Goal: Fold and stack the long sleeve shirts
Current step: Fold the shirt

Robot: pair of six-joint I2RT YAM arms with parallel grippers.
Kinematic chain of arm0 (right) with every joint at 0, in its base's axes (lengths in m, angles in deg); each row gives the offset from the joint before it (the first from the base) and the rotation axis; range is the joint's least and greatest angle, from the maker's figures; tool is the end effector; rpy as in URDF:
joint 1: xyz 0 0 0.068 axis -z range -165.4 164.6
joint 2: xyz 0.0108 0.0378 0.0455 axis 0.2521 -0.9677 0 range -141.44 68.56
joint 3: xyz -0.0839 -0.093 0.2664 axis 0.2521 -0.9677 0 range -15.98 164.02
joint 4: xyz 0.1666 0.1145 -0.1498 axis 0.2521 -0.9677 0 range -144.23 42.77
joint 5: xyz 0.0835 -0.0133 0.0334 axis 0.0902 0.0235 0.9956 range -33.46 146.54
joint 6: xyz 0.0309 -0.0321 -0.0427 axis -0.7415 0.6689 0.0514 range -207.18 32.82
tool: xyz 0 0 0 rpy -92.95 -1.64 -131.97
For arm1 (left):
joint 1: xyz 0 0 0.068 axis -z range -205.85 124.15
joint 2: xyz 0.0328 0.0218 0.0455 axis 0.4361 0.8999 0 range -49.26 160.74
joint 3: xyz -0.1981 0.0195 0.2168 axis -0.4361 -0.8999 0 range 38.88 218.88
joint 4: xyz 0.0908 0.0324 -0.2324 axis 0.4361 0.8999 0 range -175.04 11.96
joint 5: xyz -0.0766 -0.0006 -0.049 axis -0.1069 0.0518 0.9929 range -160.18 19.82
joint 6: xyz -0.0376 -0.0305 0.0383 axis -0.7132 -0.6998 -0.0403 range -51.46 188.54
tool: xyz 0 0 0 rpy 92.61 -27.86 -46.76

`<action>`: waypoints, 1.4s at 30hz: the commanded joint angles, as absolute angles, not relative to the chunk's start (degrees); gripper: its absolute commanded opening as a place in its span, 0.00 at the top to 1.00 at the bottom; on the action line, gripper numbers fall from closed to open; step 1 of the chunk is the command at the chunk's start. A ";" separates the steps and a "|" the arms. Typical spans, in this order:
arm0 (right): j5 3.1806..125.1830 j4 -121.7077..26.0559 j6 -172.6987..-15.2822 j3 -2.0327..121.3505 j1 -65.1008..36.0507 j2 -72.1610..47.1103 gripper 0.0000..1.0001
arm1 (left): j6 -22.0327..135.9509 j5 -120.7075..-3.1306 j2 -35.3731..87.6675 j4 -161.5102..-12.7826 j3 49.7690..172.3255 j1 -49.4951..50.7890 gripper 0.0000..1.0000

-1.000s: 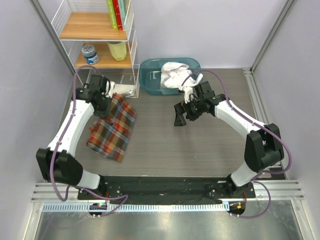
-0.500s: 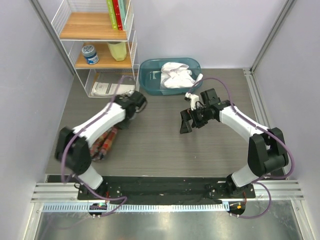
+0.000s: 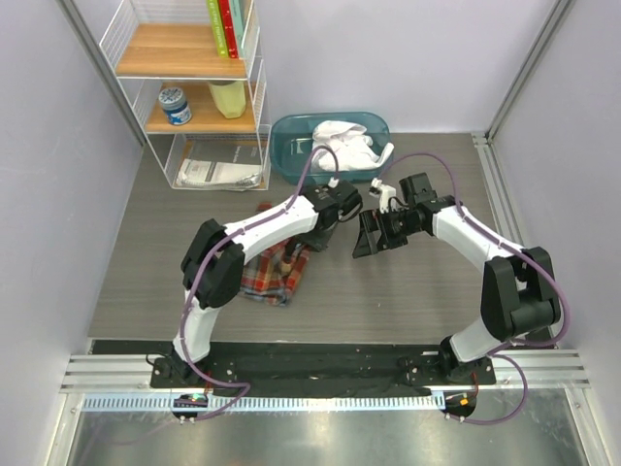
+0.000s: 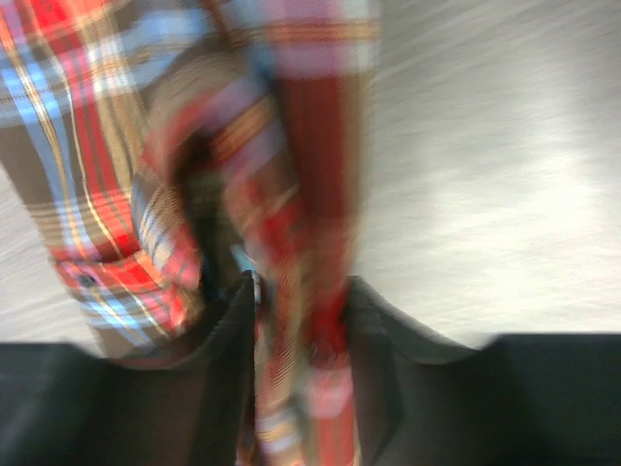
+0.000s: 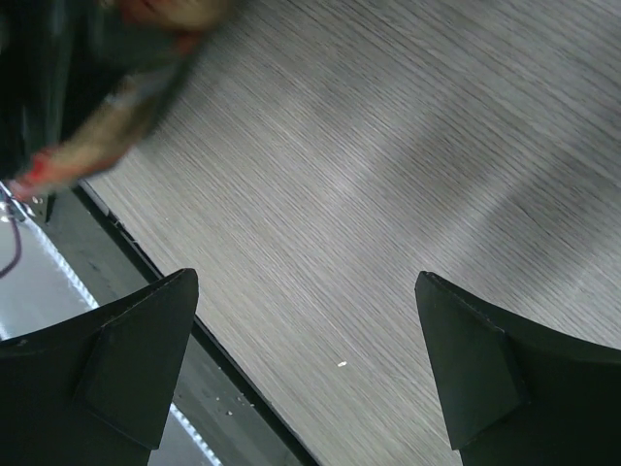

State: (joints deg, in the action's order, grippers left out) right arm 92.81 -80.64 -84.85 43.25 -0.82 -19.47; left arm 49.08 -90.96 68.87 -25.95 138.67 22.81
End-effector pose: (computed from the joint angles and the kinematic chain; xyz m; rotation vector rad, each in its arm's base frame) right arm 0.2785 0.1053 0.2404 -0.6068 2.5261 0.9157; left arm 0.2910 -0.3060 0.2343 0.6392 2.6736 0.2479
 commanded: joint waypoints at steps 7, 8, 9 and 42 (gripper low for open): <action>96.62 -77.38 -92.62 44.32 4.05 -23.73 0.00 | 60.35 -62.47 46.95 -29.13 131.28 17.94 0.25; 97.58 -76.42 -93.50 44.14 4.14 -24.60 0.00 | 61.58 -57.66 44.63 -30.19 129.42 16.18 0.15; 98.11 -75.98 -95.77 43.97 4.14 -25.13 0.00 | 64.55 -56.48 42.61 -30.98 127.58 14.33 0.13; 99.70 -83.88 -87.44 50.28 15.92 -28.56 0.28 | 72.77 -43.66 65.52 -34.15 121.12 30.83 0.65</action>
State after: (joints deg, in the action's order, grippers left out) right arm 100.81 -78.61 -93.02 44.38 15.79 -29.79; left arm 100.33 -57.69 59.86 -31.88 113.07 22.24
